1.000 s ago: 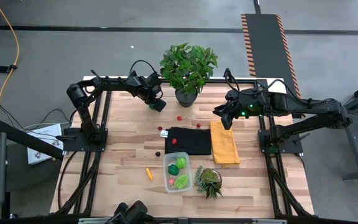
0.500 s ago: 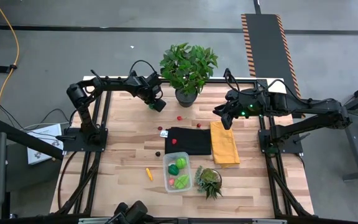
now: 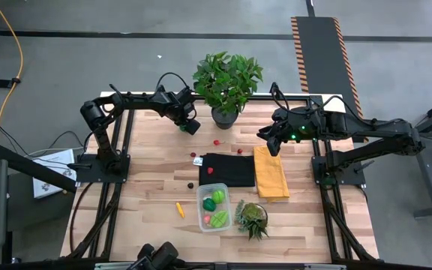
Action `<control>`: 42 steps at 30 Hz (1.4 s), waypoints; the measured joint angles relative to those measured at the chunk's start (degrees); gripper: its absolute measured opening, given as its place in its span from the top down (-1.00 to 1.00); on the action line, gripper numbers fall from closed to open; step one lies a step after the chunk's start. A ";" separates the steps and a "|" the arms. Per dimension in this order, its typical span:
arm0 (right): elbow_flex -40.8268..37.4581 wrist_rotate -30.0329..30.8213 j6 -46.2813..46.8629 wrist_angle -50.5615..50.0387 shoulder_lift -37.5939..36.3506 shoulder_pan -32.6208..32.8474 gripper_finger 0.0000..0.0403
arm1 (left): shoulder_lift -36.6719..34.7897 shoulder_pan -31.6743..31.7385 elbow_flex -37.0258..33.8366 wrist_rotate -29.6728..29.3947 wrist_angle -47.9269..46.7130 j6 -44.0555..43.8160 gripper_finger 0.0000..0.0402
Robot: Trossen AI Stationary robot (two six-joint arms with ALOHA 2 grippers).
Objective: Pick and placing Produce into tupperware
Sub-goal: Put the watermelon into the bin
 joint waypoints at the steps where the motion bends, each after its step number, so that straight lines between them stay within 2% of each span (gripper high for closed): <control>1: 0.00 0.00 0.00 0.00 -0.01 0.00 0.59 | 0.00 0.00 0.00 -0.01 0.00 -0.02 -0.37; 24: 0.00 -0.04 0.00 0.00 -0.01 0.00 0.59 | 0.00 0.00 0.00 0.01 -0.14 -0.04 -0.37; 42: 0.00 -0.28 -0.02 0.01 0.00 0.00 0.59 | -0.35 0.00 0.07 1.98 -5.14 -0.01 -0.38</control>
